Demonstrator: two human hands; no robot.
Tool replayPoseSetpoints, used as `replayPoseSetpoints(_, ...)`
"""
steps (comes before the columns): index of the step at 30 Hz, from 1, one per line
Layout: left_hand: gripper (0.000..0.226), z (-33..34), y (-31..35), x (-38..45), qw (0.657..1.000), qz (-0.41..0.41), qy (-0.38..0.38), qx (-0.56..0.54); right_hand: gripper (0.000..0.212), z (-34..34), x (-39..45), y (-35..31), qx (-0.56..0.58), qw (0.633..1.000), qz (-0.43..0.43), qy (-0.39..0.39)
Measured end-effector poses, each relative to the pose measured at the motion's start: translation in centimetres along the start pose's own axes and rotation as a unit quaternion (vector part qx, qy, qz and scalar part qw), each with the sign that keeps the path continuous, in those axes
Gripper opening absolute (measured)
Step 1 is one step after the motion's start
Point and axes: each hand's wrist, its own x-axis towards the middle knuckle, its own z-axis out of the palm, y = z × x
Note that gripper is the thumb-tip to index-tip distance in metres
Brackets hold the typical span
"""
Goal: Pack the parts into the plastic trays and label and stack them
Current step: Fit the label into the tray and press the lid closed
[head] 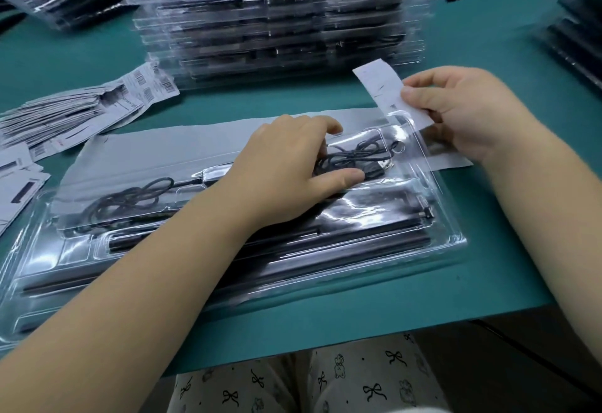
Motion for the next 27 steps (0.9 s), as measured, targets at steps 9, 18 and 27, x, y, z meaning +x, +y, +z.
replayPoseSetpoints(9,0.072,-0.1,0.0,0.0,1.000,-0.007,0.005,-0.015,0.025,-0.2,-1.0,-0.3,-0.070,0.992,-0.007,-0.101)
replayPoseSetpoints(18,0.067,-0.1,0.1,0.0,1.000,-0.007,-0.003,-0.008,0.048,0.3,-0.6,0.2,-0.057,0.991,-0.023,-0.116)
replayPoseSetpoints(27,0.070,0.0,0.1,0.0,1.000,-0.006,0.000,-0.011,0.046,1.9,-1.1,0.3,-0.126,0.982,-0.086,-0.108)
